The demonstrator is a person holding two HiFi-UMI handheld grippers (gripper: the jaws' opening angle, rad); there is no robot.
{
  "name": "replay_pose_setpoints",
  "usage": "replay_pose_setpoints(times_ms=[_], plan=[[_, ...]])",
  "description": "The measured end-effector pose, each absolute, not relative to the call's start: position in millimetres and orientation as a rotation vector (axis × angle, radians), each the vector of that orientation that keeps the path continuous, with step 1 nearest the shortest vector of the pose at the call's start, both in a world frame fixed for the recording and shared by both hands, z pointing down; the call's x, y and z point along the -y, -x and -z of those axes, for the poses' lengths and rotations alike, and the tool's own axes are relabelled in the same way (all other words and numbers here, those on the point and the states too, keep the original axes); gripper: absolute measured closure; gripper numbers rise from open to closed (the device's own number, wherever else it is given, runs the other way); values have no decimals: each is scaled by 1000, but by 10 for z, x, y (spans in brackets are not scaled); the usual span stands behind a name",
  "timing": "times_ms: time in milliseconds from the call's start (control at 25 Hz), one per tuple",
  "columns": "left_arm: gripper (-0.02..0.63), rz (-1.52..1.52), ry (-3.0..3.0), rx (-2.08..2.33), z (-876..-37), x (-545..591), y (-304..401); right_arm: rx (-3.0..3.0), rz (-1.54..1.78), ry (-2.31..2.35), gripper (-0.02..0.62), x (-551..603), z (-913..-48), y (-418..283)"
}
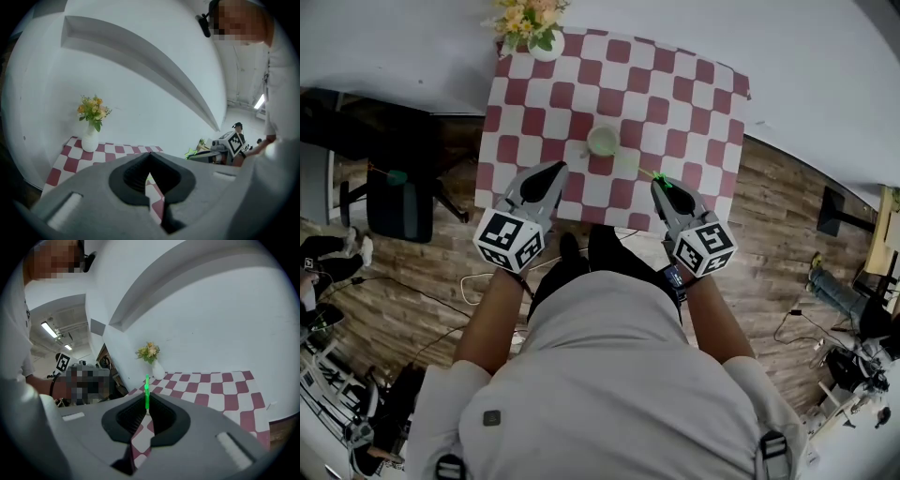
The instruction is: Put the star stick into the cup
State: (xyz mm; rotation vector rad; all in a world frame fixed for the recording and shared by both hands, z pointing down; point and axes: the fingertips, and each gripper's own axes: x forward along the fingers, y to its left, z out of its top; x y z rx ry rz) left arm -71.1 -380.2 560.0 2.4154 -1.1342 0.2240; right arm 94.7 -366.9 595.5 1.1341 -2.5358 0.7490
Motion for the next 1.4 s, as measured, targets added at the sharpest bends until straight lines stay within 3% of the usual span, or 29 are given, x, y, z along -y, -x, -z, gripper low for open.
replay_pose_setpoints(times_ms=[760,1400], plan=[[603,-234,-2349,1177,-5796,3847,713,2492,-757,-989,537,3785,-6259,-816],[603,-217,-2375,1181,-5626,3600,890,2518,-710,-1043,532,3584,-6024,-691]])
